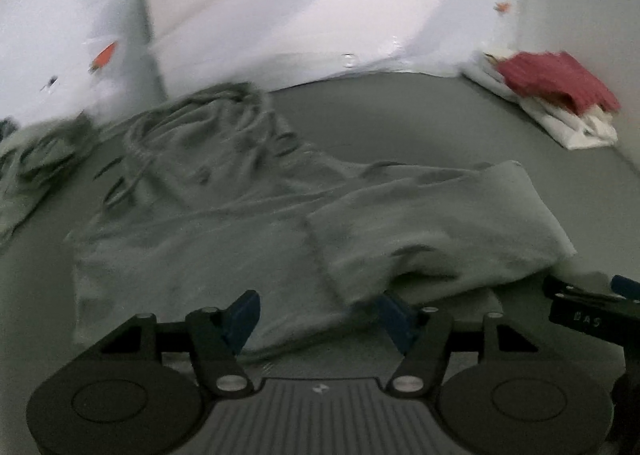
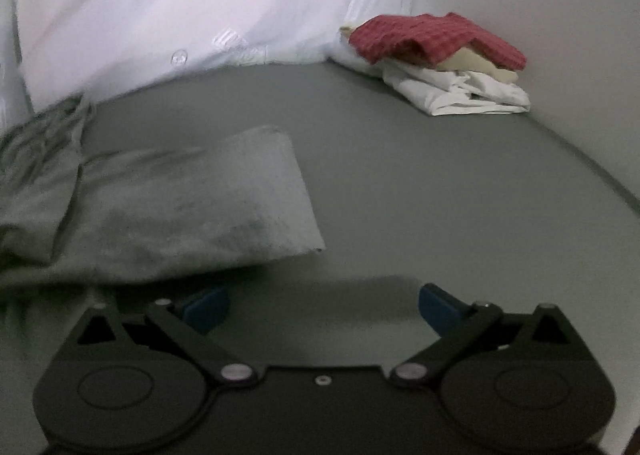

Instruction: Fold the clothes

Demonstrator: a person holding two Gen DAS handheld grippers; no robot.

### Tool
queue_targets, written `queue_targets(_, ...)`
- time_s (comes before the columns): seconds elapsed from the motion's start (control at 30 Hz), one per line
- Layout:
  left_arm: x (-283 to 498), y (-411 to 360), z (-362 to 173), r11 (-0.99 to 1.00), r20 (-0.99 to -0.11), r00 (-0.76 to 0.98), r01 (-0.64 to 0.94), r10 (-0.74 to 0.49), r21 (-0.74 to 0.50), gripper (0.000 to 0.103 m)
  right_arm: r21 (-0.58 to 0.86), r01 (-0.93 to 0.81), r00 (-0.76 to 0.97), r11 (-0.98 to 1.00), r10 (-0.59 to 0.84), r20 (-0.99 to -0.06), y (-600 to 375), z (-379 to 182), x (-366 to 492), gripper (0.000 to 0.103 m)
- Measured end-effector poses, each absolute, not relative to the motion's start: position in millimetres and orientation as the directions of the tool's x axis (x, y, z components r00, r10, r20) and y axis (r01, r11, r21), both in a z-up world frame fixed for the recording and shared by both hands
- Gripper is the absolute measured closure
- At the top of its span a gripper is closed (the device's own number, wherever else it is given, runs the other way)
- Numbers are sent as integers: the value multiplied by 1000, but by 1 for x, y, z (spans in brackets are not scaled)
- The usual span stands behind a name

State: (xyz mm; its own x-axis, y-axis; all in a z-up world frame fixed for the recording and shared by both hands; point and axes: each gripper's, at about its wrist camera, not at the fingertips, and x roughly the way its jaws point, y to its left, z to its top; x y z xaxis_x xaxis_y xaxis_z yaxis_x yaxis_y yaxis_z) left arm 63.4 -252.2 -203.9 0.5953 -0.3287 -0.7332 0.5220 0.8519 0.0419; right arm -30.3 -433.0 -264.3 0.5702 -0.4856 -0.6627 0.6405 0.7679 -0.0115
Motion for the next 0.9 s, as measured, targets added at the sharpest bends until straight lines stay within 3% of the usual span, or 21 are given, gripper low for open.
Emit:
queue_targets(0.2,74,-280,-216,820,-734,597,564,-324,97,36,13,639,594,769,-483,-643,-436,-269,-37,0)
queue_targets(0.27,78,-285,-219,818,-729,607,563,-317,113,40,13,639,595,769,-483,-642,-436,-270,-37,0)
queue_targets(0.37,83,-288,-218,823,-718,612,559,-331,97,88,14,639,596,769,-483,-642,-436,-270,-37,0)
queue_targets(0.6,83,-260,-180,876,-585,738,473,-335,95,91,12,639,594,769,-484,-642,-435,-269,-38,0)
queue_targets(0.9,98,-178,-142,970,-480,868,208,-125,123,91,12,636,596,772,-481,-643,-436,-269,-38,0)
